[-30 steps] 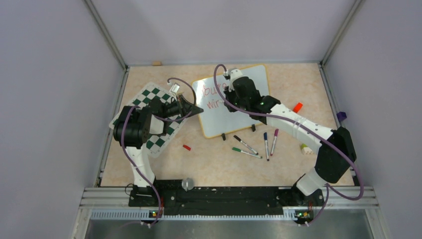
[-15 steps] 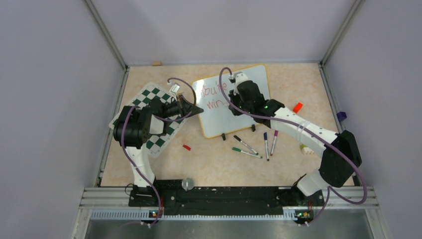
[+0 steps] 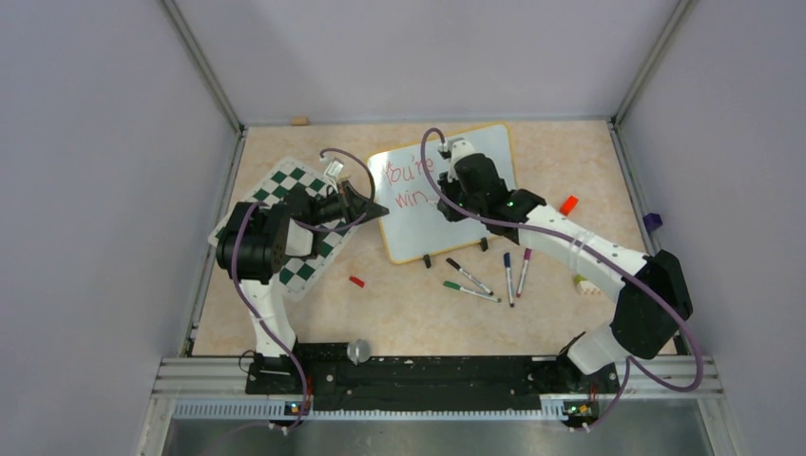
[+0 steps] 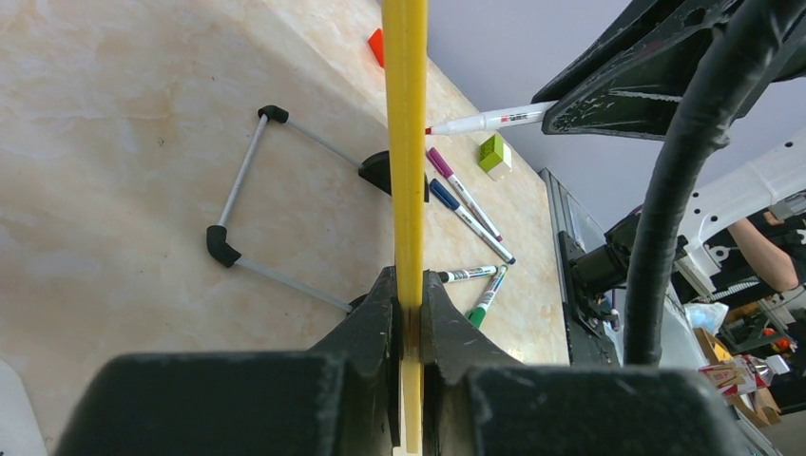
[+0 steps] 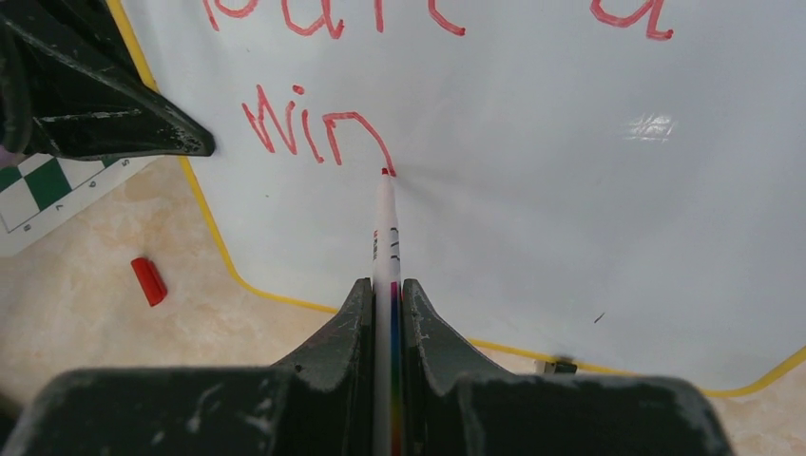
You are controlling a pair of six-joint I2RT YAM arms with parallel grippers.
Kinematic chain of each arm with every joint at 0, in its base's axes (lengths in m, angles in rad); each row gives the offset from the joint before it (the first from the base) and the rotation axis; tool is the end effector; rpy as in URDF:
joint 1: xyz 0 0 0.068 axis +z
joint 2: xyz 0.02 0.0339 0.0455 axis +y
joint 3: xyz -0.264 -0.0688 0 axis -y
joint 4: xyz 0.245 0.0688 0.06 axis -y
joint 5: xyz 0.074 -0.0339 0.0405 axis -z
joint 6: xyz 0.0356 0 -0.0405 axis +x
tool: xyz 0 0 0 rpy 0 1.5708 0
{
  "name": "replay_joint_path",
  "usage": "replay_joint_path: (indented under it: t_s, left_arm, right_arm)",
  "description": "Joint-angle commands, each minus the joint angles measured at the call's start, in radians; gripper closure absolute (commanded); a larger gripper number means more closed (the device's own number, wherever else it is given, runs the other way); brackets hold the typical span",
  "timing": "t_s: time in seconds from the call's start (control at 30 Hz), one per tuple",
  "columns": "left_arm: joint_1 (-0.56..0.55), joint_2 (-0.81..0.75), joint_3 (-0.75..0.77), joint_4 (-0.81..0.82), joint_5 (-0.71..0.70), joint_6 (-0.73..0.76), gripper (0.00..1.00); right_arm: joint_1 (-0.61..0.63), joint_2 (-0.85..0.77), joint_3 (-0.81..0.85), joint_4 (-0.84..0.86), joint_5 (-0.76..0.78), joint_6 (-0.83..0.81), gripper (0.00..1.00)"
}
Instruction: Write a sentence on the whiteboard
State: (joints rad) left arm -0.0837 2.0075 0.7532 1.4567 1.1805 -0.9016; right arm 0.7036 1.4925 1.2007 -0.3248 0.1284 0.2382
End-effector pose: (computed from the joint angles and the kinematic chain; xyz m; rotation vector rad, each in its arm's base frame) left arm 0.3467 -0.0621 0.1562 0.4727 1.6521 -1.5538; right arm 0.2625 0.2168 0.3005 -0.4377 2.1650 0.3913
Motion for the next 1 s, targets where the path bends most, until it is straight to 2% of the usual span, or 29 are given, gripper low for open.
replay_joint_path:
  t_s: [0.0, 0.3, 0.97]
  left_arm:
    - [0.01, -0.034, 0.014, 0.079, -0.006, 0.045, 1.0]
    - [0.01, -0.035, 0.014, 0.078, -0.006, 0.044, 1.0]
    - [0.01, -0.034, 0.012, 0.081, -0.006, 0.045, 1.0]
  right_arm:
    - [-0.012, -0.07, 0.079, 0.044, -0.051, -0.013, 1.0]
    - [-0.021, -0.052, 0.141, 0.003, -0.016, -0.036, 1.0]
    - [-0.029, 0.025, 0.128, 0.014, -0.008, -0.028, 1.0]
